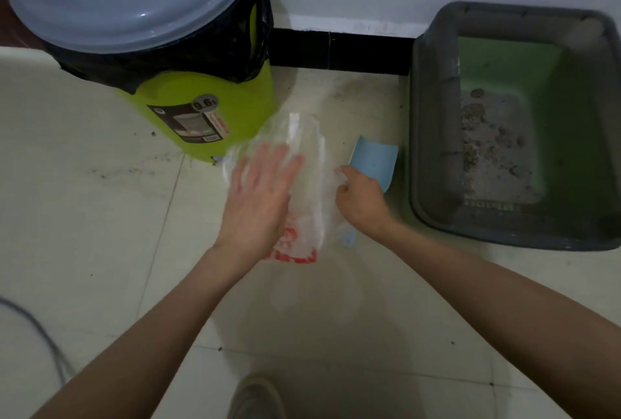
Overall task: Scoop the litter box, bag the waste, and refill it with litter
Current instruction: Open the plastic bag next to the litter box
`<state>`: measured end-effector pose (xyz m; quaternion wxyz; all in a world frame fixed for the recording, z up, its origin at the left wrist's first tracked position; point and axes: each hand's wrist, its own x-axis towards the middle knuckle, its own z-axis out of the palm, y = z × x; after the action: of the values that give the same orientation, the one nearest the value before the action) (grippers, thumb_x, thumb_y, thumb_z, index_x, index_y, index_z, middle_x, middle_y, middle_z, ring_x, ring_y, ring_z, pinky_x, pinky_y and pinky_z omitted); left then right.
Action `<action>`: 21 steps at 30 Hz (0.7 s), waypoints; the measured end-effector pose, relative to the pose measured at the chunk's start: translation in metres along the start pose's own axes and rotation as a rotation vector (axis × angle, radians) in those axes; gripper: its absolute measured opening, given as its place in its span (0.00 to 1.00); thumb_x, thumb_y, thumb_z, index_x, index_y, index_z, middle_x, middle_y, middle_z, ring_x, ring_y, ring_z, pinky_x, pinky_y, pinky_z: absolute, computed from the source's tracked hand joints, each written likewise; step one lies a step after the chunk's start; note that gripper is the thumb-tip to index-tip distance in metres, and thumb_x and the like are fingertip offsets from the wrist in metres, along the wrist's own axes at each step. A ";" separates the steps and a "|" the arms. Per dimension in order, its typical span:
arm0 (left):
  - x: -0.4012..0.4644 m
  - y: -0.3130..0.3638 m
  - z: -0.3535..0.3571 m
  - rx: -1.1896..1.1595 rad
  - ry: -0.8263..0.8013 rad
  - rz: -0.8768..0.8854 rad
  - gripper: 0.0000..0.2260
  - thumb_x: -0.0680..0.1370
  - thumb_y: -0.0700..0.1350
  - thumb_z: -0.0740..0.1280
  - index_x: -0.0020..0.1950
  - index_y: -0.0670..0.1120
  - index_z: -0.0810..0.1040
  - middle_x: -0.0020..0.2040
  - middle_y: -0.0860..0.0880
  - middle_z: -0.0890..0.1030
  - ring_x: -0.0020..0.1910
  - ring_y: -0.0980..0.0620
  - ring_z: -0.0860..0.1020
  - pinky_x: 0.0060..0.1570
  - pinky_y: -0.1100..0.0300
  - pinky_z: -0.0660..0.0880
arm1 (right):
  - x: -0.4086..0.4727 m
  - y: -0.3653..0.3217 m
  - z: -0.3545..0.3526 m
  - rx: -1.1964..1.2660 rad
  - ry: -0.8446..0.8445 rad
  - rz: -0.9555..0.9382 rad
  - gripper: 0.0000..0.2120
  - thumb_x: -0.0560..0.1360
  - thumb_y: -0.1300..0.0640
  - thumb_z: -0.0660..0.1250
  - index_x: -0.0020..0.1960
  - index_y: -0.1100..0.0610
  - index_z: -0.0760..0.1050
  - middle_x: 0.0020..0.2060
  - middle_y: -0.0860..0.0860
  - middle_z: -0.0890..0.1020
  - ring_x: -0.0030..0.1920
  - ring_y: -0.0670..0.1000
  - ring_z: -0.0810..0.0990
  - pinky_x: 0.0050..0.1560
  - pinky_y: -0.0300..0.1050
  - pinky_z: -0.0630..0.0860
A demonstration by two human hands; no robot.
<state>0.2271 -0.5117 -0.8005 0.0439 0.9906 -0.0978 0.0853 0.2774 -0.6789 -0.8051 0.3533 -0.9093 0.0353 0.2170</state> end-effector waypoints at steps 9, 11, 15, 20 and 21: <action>0.019 -0.012 0.040 -0.070 -0.414 0.015 0.18 0.71 0.33 0.66 0.61 0.39 0.75 0.56 0.41 0.73 0.54 0.40 0.74 0.48 0.50 0.73 | -0.011 -0.017 -0.011 -0.606 0.283 -0.700 0.20 0.63 0.65 0.70 0.55 0.61 0.77 0.48 0.58 0.79 0.48 0.60 0.78 0.47 0.52 0.75; 0.019 -0.014 0.043 -0.090 -0.339 0.056 0.12 0.66 0.30 0.69 0.49 0.37 0.79 0.47 0.40 0.76 0.48 0.38 0.75 0.41 0.50 0.72 | -0.010 -0.023 0.003 -0.771 0.064 -0.909 0.16 0.65 0.68 0.65 0.53 0.62 0.78 0.47 0.58 0.80 0.50 0.59 0.79 0.49 0.50 0.75; 0.008 -0.022 0.043 -0.173 -0.372 -0.039 0.08 0.74 0.35 0.64 0.52 0.39 0.74 0.49 0.41 0.77 0.50 0.40 0.74 0.47 0.50 0.69 | 0.006 -0.015 0.021 -1.104 -0.247 -0.554 0.16 0.78 0.61 0.54 0.65 0.59 0.66 0.60 0.55 0.75 0.60 0.56 0.74 0.63 0.50 0.62; -0.007 -0.040 0.051 -0.018 -0.681 -0.029 0.22 0.80 0.52 0.56 0.73 0.51 0.59 0.72 0.49 0.65 0.67 0.45 0.67 0.61 0.53 0.65 | 0.029 -0.008 0.024 -1.221 -0.224 -0.441 0.30 0.79 0.55 0.58 0.76 0.53 0.48 0.70 0.54 0.65 0.63 0.54 0.72 0.60 0.48 0.65; -0.007 -0.044 0.051 0.032 -0.746 -0.017 0.22 0.80 0.56 0.54 0.74 0.54 0.57 0.73 0.51 0.64 0.69 0.45 0.64 0.64 0.52 0.62 | 0.033 -0.006 0.022 -1.241 -0.215 -0.396 0.33 0.78 0.53 0.59 0.77 0.52 0.45 0.70 0.53 0.65 0.64 0.54 0.72 0.59 0.47 0.65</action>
<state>0.2374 -0.4724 -0.8549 -0.0095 0.9548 -0.0976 -0.2804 0.3005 -0.6570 -0.8292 -0.2016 -0.9067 -0.2997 0.2178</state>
